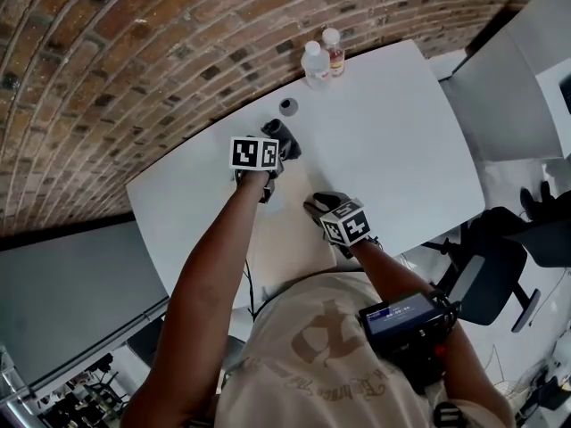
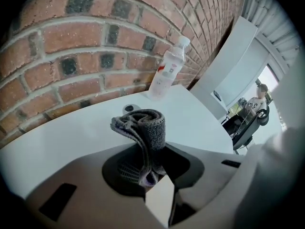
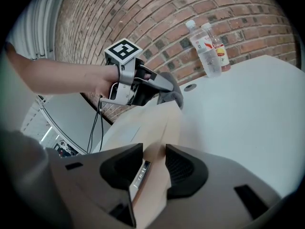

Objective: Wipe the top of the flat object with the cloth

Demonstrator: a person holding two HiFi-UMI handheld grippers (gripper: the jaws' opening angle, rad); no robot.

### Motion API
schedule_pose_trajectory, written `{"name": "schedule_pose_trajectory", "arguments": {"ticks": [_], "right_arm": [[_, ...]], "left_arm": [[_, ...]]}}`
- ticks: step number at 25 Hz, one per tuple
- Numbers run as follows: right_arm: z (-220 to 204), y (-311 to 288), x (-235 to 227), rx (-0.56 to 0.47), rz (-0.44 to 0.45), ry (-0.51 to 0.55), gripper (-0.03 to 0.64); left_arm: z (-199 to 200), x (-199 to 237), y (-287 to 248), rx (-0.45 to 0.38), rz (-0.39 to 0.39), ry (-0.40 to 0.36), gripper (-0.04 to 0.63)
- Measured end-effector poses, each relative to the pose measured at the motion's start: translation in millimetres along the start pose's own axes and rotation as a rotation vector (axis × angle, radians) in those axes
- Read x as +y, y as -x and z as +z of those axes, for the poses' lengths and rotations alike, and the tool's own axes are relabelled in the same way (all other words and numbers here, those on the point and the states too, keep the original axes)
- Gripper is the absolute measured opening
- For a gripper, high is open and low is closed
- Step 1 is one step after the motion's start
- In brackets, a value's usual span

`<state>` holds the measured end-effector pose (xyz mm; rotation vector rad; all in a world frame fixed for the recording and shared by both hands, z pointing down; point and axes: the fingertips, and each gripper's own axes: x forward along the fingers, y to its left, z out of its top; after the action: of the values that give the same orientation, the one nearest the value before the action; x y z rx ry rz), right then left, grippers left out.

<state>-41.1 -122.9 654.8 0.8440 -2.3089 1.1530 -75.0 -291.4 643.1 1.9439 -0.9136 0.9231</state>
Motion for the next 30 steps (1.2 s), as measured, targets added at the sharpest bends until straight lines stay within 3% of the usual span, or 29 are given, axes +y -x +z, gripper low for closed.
{"name": "schedule_pose_trajectory", "arguments": {"ticks": [14,30], "right_arm": [[-1.6,-0.8,-2.1,0.028,-0.008,0.012,0.158],[-8.8,-0.8,0.4,0.037,-0.027,0.031,0.16]], "left_arm": [[-35.1,42.5,14.8,0.122,0.045,-0.061,0.109],[-86.8,111.9,75.7,0.113,0.162,-0.007,0.11]]}}
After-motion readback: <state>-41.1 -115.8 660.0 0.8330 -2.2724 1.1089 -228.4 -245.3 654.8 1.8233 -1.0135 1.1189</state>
